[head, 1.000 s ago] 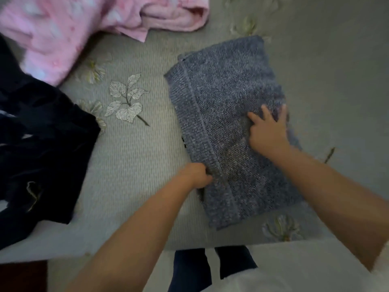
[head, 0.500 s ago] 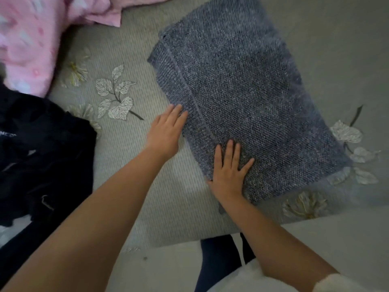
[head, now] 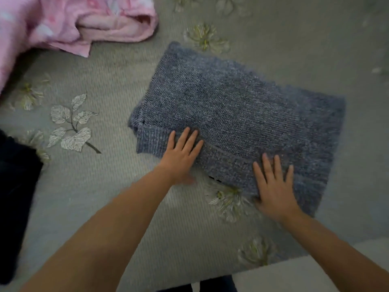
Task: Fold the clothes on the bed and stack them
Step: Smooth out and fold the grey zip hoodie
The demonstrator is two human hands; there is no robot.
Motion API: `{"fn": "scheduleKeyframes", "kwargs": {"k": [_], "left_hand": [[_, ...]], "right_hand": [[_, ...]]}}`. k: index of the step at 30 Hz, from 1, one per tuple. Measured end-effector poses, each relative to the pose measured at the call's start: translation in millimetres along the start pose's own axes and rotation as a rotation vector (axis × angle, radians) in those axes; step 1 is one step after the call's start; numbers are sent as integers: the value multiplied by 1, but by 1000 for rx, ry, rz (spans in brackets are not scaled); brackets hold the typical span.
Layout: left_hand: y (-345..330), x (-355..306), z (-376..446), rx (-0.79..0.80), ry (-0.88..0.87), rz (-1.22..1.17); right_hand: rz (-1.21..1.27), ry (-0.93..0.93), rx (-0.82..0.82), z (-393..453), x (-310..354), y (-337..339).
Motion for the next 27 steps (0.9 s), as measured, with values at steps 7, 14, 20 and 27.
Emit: {"fn": "scheduleKeyframes", "kwargs": {"k": [7,14,20,27], "left_hand": [[11,5,14,-130,46,22],[40,7,17,-299,62,-9],[61,1,17,-453,41,-71],[95,-3,-7,-275,177,-50]], "right_hand": [[-10,31,-151,23,7,22],[144,129,-806,13,-9,68],[168,201,-778,3,-23,89],[132,136,-787,-31,-50,136]]}}
Point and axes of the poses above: each hand's wrist, its own z-axis towards the middle knuckle, its own y-axis out of the back of the hand, x = y × z, the point moved 7 cm from there along z, towards the middle knuckle, and after that the axes turned 4 degrees about -z, right-handed, at the moved point
